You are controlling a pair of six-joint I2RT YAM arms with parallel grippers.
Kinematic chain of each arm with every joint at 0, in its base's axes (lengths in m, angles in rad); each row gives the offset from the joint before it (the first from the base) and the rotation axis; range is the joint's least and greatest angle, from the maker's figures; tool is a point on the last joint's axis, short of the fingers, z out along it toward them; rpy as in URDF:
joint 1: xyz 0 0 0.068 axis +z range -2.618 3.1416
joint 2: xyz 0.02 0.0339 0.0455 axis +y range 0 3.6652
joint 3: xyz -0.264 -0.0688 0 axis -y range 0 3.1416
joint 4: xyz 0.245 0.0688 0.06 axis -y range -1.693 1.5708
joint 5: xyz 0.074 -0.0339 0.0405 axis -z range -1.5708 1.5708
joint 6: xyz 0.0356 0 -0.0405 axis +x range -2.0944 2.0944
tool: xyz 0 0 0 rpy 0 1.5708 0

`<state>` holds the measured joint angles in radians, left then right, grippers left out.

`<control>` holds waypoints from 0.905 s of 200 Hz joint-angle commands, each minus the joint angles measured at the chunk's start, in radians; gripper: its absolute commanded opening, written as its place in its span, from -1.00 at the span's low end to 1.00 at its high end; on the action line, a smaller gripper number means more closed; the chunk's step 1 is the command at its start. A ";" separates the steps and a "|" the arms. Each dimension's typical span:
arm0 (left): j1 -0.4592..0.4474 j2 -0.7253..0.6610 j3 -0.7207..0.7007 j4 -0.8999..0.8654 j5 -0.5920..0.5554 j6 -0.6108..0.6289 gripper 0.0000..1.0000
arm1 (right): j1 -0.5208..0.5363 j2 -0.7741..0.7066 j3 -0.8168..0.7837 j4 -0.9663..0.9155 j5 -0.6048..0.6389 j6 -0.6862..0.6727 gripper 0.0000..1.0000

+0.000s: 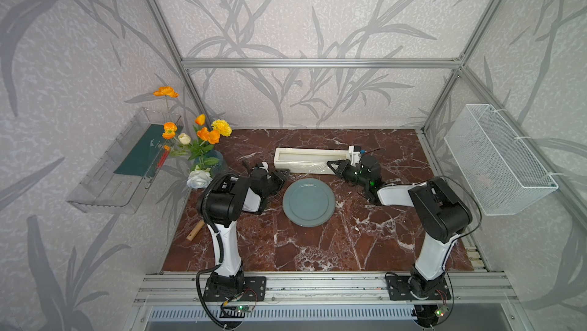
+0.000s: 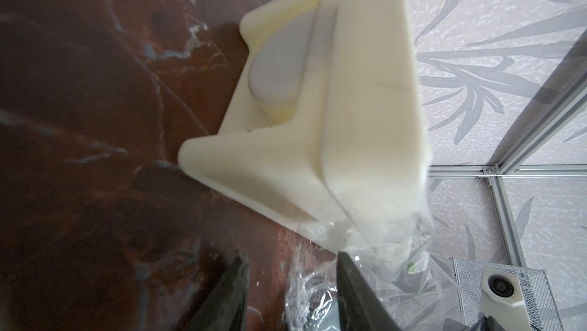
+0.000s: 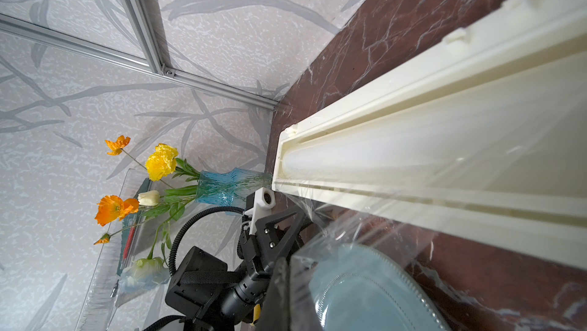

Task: Wrap the plate with plastic wrap
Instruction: Pull the plastic wrap from the plastic wrap cutting box.

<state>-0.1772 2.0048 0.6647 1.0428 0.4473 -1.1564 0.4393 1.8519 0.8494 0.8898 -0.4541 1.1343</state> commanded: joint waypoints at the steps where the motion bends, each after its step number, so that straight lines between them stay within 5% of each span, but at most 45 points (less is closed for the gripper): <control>1: -0.011 0.017 0.002 0.055 -0.010 -0.038 -0.13 | 0.002 0.005 -0.007 0.042 -0.018 0.001 -1.00; 36: -0.018 0.023 0.000 0.075 -0.022 -0.055 -0.45 | 0.003 0.011 -0.006 0.050 -0.019 0.006 -1.00; 67: -0.016 -0.011 -0.017 0.075 -0.030 -0.052 -1.00 | 0.002 0.006 -0.016 0.052 -0.014 0.013 -1.00; 100: -0.013 -0.127 0.000 -0.091 -0.027 0.003 -1.00 | 0.001 -0.028 -0.026 -0.009 -0.004 -0.014 -1.00; 140: -0.005 -0.342 0.123 -0.508 -0.074 0.177 -1.00 | -0.022 -0.060 -0.020 -0.108 0.011 -0.038 -1.00; 181: 0.012 -0.394 0.265 -0.715 -0.083 0.242 -1.00 | -0.046 -0.066 0.048 -0.177 -0.006 0.005 -1.00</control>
<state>-0.1795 1.6249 0.8757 0.5095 0.3824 -0.9825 0.4103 1.8172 0.8433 0.7597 -0.4538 1.1145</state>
